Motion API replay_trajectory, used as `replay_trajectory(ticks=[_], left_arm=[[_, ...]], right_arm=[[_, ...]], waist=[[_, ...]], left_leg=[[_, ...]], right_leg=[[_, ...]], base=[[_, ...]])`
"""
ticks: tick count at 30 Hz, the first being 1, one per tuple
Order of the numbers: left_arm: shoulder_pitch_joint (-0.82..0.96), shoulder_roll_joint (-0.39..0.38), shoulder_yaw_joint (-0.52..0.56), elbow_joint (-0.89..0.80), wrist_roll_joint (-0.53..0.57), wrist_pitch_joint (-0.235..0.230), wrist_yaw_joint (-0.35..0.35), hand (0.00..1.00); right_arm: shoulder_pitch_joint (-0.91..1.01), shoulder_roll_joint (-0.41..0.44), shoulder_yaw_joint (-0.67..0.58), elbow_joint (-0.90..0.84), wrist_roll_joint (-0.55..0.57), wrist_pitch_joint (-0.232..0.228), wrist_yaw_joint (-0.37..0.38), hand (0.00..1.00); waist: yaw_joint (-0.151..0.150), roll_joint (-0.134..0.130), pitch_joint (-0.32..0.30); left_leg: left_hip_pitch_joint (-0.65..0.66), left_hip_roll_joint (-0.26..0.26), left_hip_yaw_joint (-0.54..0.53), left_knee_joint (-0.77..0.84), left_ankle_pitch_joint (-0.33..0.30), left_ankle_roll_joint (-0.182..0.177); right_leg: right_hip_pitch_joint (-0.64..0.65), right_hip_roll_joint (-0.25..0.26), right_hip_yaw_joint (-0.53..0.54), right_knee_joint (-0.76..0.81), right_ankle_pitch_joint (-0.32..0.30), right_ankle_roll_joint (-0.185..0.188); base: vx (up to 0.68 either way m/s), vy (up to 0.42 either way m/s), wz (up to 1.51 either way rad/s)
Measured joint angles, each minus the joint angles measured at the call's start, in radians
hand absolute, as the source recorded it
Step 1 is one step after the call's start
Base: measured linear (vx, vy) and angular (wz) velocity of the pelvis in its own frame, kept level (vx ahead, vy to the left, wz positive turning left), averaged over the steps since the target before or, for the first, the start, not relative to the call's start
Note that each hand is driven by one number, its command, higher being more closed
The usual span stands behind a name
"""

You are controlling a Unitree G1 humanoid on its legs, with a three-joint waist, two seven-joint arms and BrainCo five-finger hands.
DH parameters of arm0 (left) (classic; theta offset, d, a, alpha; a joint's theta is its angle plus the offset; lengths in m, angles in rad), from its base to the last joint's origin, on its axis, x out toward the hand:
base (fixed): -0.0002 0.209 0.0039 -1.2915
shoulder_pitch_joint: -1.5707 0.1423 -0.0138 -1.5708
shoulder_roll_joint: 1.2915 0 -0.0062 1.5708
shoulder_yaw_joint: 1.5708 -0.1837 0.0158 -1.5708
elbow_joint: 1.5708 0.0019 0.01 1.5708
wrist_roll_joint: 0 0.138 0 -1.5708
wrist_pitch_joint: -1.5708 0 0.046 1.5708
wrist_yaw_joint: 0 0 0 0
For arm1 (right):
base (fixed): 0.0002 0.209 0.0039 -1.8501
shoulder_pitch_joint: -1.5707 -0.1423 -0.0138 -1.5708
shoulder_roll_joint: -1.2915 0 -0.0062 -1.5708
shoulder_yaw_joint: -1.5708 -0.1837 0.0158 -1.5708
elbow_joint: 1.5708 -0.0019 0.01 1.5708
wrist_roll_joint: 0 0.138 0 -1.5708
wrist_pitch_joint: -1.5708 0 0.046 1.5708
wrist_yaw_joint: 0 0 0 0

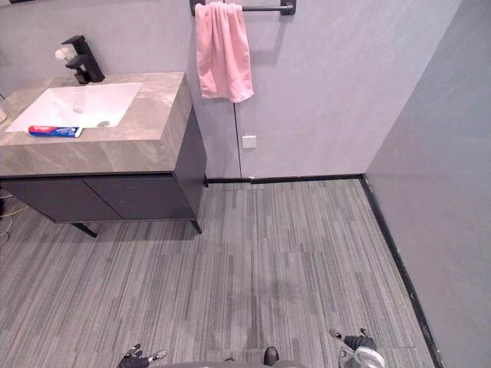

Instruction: Organize washtable

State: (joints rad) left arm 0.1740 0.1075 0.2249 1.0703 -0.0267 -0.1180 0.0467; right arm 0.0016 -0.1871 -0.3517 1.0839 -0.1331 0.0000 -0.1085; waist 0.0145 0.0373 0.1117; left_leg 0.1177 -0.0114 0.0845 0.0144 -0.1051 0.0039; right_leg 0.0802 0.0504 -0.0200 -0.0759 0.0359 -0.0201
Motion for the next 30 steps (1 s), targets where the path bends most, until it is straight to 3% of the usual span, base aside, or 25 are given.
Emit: replay_trajectory(ticks=[14, 30], left_arm=[[-0.024, 0.017, -0.047, 0.001, 0.002, -0.002, 0.002, 0.0], [-0.028, 0.039, -0.067, 0.0, 0.038, -0.002, 0.003, 0.0]], right_arm=[[-0.005, -0.019, 0.095, -0.007, -0.06, -0.02, -0.002, 0.0], [-0.006, -0.04, 0.096, -0.008, -0.094, -0.018, -0.005, 0.0]], waist=[[-0.002, -0.004, 0.002], [-0.002, -0.006, 0.002]], left_leg=[[-0.002, 0.003, -0.002, 0.01, 0.0, 0.0], [-0.039, 0.014, 0.018, 0.049, -0.037, -0.003]], right_leg=[[0.005, 0.005, -0.001, -0.008, 0.002, -0.003], [-0.021, 0.017, 0.036, -0.016, 0.006, -0.009]], base=[[0.0, -0.001, -0.01], [-0.02, 0.004, -0.06]])
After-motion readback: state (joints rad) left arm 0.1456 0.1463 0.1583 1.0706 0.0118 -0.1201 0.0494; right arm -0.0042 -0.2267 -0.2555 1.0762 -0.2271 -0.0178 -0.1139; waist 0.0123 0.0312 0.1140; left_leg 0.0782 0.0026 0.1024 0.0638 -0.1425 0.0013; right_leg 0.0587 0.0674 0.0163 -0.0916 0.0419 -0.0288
